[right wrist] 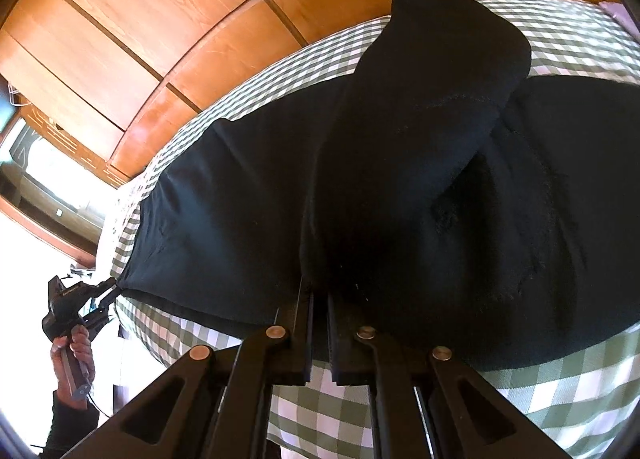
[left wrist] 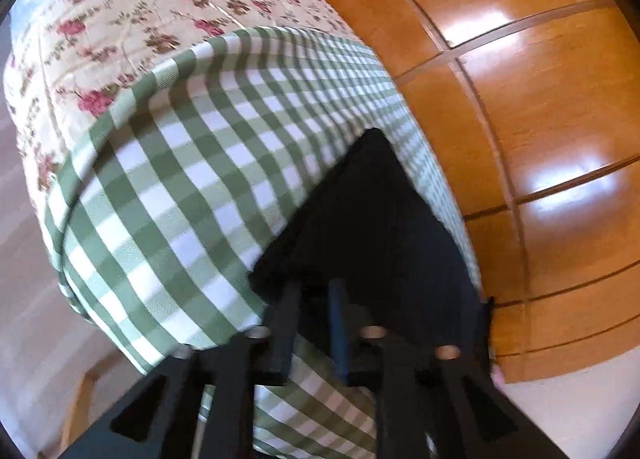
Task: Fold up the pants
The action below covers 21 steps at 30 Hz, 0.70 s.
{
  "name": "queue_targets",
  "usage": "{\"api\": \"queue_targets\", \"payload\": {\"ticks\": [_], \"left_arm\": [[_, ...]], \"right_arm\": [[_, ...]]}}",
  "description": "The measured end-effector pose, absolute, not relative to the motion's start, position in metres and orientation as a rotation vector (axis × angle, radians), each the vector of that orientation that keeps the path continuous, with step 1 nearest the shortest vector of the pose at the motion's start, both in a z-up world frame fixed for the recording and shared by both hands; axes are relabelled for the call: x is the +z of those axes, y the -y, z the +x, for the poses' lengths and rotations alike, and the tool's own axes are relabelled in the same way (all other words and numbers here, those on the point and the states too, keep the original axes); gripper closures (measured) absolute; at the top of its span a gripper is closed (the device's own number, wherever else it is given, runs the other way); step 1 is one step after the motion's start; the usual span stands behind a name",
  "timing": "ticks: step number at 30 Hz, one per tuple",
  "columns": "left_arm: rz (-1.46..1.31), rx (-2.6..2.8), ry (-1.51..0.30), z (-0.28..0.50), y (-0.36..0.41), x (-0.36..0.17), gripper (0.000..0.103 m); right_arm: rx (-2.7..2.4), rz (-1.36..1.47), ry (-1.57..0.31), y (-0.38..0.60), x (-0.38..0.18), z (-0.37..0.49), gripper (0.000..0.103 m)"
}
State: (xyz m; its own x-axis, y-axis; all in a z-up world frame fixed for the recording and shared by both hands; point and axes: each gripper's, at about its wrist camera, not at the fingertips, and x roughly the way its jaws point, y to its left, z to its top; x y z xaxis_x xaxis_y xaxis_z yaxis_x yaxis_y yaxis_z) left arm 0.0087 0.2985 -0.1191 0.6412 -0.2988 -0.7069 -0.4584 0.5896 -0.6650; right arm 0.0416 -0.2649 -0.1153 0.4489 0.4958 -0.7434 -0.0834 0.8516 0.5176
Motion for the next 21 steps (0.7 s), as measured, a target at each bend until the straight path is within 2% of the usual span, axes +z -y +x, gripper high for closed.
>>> {"api": "queue_targets", "payload": {"ticks": [9,17,19,21], "left_arm": [[-0.892,0.089,-0.857,0.003,-0.298,-0.095,0.1],[-0.888,0.136,-0.917,0.0,-0.301,-0.121,0.099],[-0.862,0.165,-0.934,0.0,-0.3,-0.121,0.094],[-0.807,0.236,-0.945,-0.001,-0.3,-0.116,0.07]], "right_arm": [[0.42,0.45,-0.952,0.27,-0.072,0.021,0.097],[0.379,0.455,-1.043,0.272,-0.108,0.021,0.097],[0.376,0.431,-1.057,0.27,-0.111,0.022,0.097],[0.387,0.431,-1.06,0.271,-0.11,0.023,0.096]]}}
